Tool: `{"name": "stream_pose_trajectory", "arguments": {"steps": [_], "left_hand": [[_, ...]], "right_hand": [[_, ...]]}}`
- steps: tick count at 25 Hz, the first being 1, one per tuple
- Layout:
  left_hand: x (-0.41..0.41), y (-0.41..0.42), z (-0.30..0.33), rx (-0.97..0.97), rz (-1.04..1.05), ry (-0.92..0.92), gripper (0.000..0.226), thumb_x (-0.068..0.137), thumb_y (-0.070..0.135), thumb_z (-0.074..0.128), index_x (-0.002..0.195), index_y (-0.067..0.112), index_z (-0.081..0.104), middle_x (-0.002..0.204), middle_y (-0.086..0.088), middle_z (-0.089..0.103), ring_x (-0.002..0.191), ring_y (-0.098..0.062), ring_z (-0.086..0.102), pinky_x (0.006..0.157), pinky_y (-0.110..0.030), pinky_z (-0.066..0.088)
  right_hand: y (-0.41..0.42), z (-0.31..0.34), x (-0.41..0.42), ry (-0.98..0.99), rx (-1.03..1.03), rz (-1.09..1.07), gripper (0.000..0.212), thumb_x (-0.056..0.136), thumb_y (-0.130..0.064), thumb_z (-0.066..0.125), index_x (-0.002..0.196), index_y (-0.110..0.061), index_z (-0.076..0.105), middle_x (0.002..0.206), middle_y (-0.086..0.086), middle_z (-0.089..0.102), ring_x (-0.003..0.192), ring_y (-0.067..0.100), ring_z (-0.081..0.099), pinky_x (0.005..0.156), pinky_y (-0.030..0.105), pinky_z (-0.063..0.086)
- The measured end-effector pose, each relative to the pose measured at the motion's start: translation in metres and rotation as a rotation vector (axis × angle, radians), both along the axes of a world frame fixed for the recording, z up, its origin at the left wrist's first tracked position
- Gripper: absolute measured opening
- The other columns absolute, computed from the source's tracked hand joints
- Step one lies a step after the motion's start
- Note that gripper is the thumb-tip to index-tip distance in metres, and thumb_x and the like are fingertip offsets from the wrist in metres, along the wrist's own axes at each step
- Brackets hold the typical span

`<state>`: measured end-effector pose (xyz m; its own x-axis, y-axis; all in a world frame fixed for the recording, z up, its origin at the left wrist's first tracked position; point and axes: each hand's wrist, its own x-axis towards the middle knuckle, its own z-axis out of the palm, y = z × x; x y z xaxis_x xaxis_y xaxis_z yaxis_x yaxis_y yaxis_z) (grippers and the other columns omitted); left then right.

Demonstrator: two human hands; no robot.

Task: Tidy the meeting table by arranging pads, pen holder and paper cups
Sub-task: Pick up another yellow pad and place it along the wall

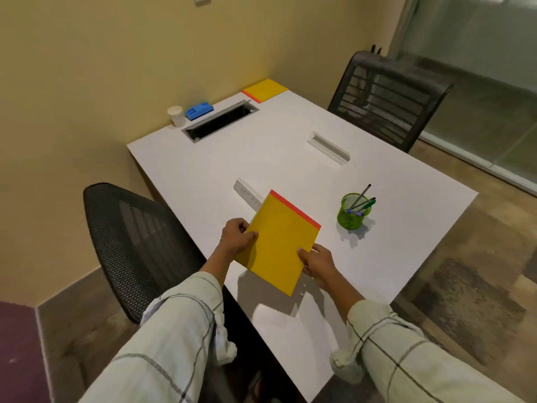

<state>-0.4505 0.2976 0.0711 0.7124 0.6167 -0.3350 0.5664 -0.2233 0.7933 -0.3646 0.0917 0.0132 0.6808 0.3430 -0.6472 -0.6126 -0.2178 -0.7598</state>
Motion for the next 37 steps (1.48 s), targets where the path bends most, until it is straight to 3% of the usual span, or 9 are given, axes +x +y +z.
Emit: {"name": "stream_pose_trajectory", "arguments": {"steps": [3,7,9,12,16,21,25,31,37], "left_hand": [[-0.004,0.009,0.024,-0.009,0.03,0.039,0.032,0.086,0.01,0.069,0.108,0.012,0.045,0.11,-0.012,0.055,0.098,-0.028,0.052,0.079,-0.037,0.044],[-0.004,0.025,0.06,0.242,-0.198,0.151,0.081,0.077,0.022,0.081,0.137,0.009,0.029,0.131,-0.018,0.048,0.112,-0.032,0.051,0.082,-0.036,0.044],[-0.005,0.035,0.075,0.355,-0.302,0.174,0.11,0.064,0.039,0.09,0.145,0.01,0.021,0.141,-0.016,0.035,0.128,-0.034,0.041,0.095,-0.039,0.044],[-0.014,0.063,0.095,0.442,-0.442,0.223,0.148,0.045,0.058,0.091,0.154,0.023,-0.002,0.156,-0.012,0.006,0.143,-0.039,0.016,0.114,-0.055,0.029],[-0.03,0.121,0.116,0.519,-0.579,0.298,0.144,0.039,0.067,0.089,0.152,0.04,0.004,0.158,-0.011,-0.005,0.145,-0.042,0.007,0.116,-0.059,0.024],[-0.052,0.199,0.15,0.678,-0.639,0.3,0.137,0.048,0.058,0.09,0.153,0.043,0.003,0.16,-0.015,-0.012,0.146,-0.045,0.004,0.115,-0.059,0.025],[-0.081,0.256,0.166,0.734,-0.617,0.231,0.124,0.057,0.045,0.09,0.151,0.042,0.01,0.16,-0.018,-0.008,0.144,-0.046,0.009,0.112,-0.057,0.029],[-0.106,0.337,0.164,0.597,-0.561,0.074,0.117,0.055,0.046,0.091,0.15,0.034,0.022,0.155,-0.012,0.011,0.141,-0.039,0.016,0.112,-0.055,0.031],[-0.094,0.434,0.154,0.609,-0.529,0.04,0.107,0.055,0.037,0.09,0.145,0.03,0.031,0.146,-0.011,0.023,0.135,-0.037,0.026,0.105,-0.049,0.04]], "right_hand": [[0.017,0.036,0.008,-0.066,0.072,0.005,0.036,0.096,-0.009,0.06,0.131,-0.01,0.054,0.118,0.012,0.065,0.089,0.023,0.066,0.068,0.035,0.055],[0.043,0.078,0.017,-0.144,0.113,0.0,0.044,0.095,-0.008,0.061,0.138,-0.009,0.049,0.129,0.014,0.062,0.107,0.031,0.064,0.086,0.044,0.055],[0.058,0.092,0.017,-0.167,0.119,-0.009,0.048,0.095,-0.008,0.061,0.14,-0.008,0.046,0.133,0.015,0.059,0.114,0.034,0.061,0.094,0.048,0.053],[0.089,0.112,0.013,-0.208,0.153,-0.037,0.048,0.095,-0.008,0.061,0.141,-0.008,0.045,0.134,0.015,0.059,0.113,0.034,0.061,0.094,0.048,0.053],[0.147,0.137,-0.006,-0.264,0.161,-0.094,0.05,0.095,-0.008,0.062,0.141,-0.007,0.044,0.136,0.017,0.057,0.11,0.033,0.061,0.096,0.049,0.052],[0.228,0.17,-0.037,-0.312,0.18,-0.176,0.051,0.095,-0.01,0.062,0.143,-0.008,0.044,0.138,0.018,0.055,0.104,0.03,0.06,0.09,0.045,0.051],[0.284,0.187,-0.063,-0.33,0.194,-0.187,0.057,0.093,-0.009,0.064,0.144,-0.014,0.04,0.138,0.018,0.054,0.115,0.036,0.06,0.098,0.052,0.051],[0.357,0.202,-0.076,-0.347,0.2,-0.162,0.059,0.093,-0.007,0.065,0.145,-0.016,0.039,0.137,0.018,0.053,0.114,0.035,0.06,0.092,0.047,0.054],[0.452,0.201,-0.057,-0.37,0.138,-0.136,0.056,0.089,-0.002,0.066,0.14,-0.014,0.047,0.134,0.018,0.056,0.105,0.032,0.061,0.08,0.042,0.054]]}}
